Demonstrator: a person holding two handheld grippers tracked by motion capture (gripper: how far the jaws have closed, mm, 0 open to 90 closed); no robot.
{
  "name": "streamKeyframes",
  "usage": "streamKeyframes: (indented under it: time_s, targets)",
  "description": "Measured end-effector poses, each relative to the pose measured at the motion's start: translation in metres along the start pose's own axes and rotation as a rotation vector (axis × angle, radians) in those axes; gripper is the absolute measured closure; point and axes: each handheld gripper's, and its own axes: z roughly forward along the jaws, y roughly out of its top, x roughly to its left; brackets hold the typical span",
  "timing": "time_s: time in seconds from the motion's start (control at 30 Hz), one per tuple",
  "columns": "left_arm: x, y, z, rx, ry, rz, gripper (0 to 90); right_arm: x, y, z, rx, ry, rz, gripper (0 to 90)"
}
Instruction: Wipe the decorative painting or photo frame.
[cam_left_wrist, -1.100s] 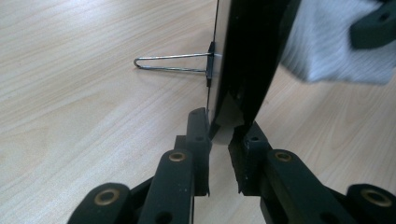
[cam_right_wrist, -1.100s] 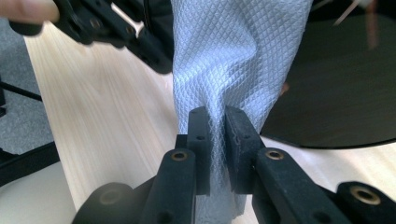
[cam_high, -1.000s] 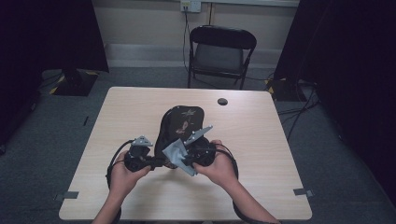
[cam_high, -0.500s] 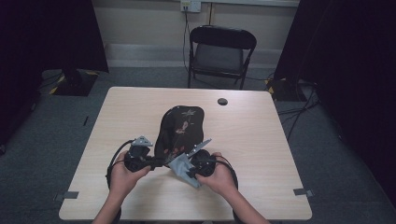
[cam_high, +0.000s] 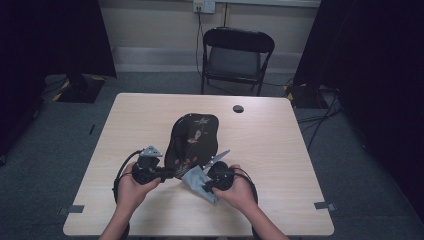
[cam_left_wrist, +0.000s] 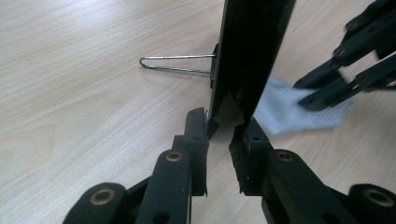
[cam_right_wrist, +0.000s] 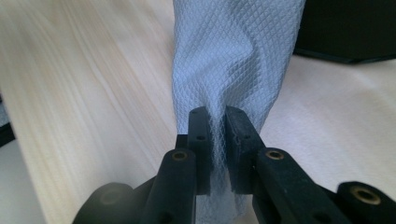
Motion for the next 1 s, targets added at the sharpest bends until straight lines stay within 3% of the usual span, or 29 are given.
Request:
streamKeyframes:
  time_s: [0.4, 0.6, 0.77, 1.0]
  targets:
    - [0.0, 0.0, -0.011, -0.016, 0.017, -0.007, 71.8, 0.015, 0.028, -0.046, -0.085, -0.028, -0.075, 82.0]
    - [-0.001, -0.002, -0.013, -0.019, 0.015, -0.009, 75.2, 0.022, 0.049, -0.064, -0.128, -0.035, -0.1, 82.0]
    - [-0.002, -0.001, -0.013, -0.013, 0.002, -0.003, 77.8, 0.025, 0.058, -0.065, -0.13, -0.044, -0.115, 81.9]
    - [-0.006, -0.001, -0.012, -0.025, 0.009, -0.003, 78.3, 0.022, 0.053, -0.053, -0.111, -0.033, -0.101, 82.0]
